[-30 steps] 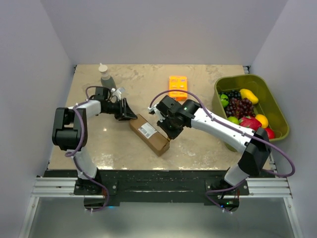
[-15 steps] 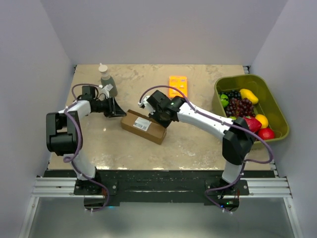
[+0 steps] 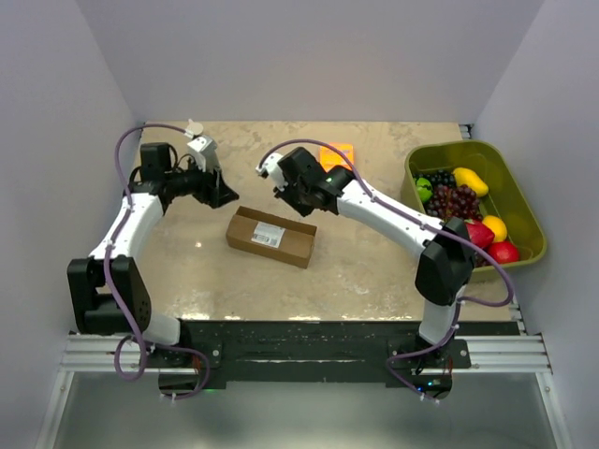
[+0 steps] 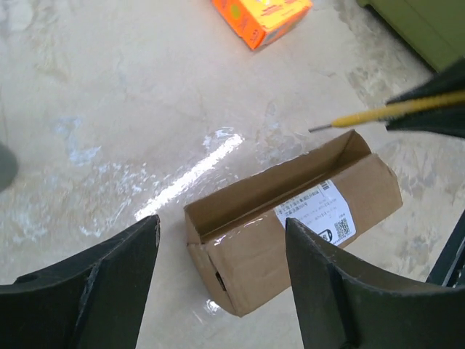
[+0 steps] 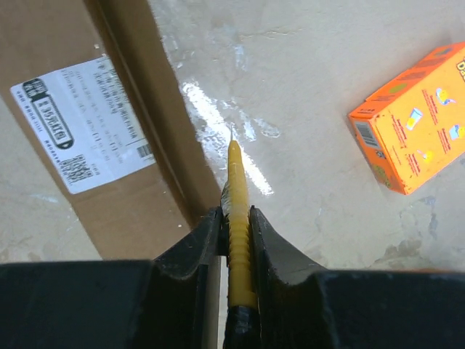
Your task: Unpack the express box
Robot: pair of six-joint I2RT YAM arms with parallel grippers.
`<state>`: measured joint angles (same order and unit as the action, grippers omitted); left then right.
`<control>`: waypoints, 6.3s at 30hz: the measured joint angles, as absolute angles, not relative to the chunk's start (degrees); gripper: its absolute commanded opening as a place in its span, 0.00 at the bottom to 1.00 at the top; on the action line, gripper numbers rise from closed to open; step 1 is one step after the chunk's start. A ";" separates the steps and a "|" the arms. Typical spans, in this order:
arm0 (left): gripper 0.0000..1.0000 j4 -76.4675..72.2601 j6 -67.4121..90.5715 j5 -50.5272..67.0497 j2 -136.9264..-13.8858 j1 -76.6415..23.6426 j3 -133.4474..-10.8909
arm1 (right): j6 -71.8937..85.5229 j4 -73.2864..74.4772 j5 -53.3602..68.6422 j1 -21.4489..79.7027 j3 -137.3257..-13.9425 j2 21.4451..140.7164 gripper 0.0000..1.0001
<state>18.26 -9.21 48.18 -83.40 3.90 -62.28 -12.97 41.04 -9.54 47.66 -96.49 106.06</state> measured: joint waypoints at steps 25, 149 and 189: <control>1.00 13.93 -7.49 25.19 -79.48 0.60 -58.04 | -44.16 -18.57 -24.40 33.50 -46.17 80.05 0.00; 0.87 45.78 -64.55 32.77 -97.71 -27.99 -67.59 | -38.61 10.87 45.58 21.61 -43.31 80.44 0.00; 1.00 27.83 -8.14 41.08 -100.07 -19.03 -81.56 | -22.28 22.52 18.96 21.61 -60.95 74.13 0.00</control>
<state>27.83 -8.14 41.08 -100.07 -19.03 -81.56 -22.28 22.52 18.96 21.61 -60.95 74.13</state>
